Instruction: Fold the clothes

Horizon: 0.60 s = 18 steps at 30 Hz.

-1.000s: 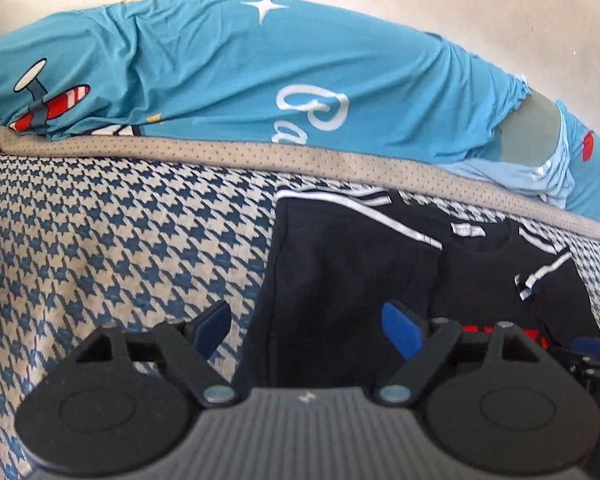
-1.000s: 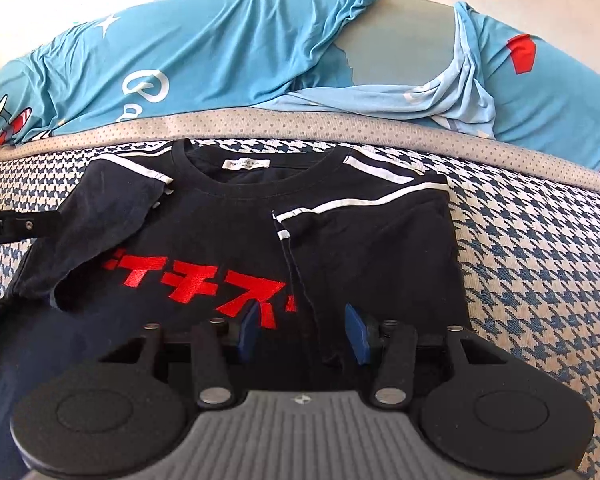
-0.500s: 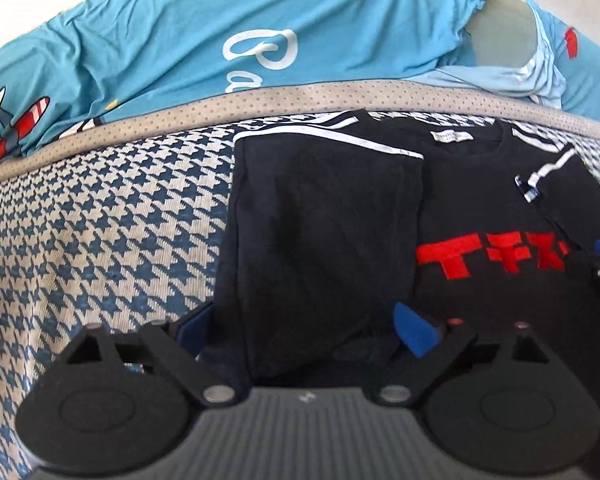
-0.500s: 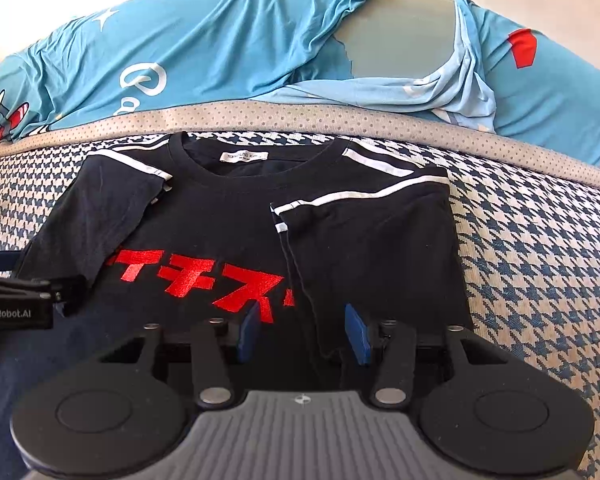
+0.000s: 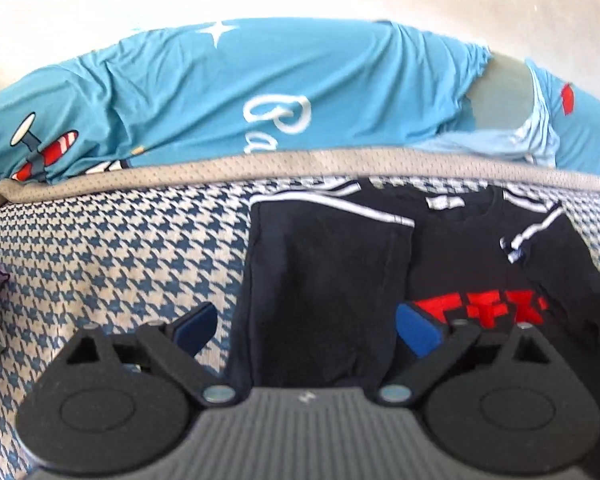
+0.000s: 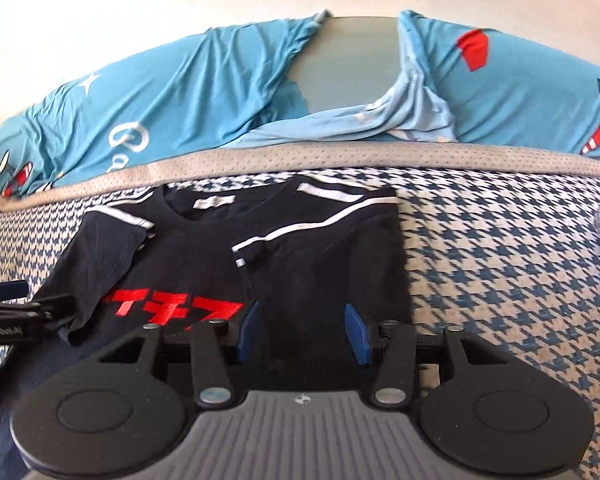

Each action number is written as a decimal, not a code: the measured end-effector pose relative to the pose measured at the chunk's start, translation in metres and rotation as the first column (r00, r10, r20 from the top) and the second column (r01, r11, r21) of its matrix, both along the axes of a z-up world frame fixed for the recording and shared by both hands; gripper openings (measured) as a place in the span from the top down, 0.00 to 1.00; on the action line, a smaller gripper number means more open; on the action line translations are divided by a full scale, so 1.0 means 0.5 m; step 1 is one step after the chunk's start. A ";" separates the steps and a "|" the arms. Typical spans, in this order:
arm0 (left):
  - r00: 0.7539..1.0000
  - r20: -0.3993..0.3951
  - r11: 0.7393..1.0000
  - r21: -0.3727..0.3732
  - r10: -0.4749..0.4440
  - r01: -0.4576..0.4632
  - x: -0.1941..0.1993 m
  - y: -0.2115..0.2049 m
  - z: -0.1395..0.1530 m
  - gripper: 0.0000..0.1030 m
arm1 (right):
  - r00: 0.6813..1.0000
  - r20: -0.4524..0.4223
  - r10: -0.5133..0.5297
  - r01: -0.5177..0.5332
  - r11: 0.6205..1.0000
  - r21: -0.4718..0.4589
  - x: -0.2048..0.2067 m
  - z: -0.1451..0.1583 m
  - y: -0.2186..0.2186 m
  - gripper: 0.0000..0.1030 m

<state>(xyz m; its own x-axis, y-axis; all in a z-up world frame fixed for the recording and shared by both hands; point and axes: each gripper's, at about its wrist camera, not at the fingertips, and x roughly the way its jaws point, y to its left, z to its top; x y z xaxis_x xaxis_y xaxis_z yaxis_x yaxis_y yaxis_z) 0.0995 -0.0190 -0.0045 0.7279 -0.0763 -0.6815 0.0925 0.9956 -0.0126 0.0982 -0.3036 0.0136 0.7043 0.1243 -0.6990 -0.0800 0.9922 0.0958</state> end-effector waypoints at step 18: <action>1.000 -0.026 1.000 0.012 0.000 0.000 0.003 -0.008 -0.017 0.02 | 0.993 -0.075 -0.093 0.103 0.984 0.146 0.026 -0.056 -0.130 0.55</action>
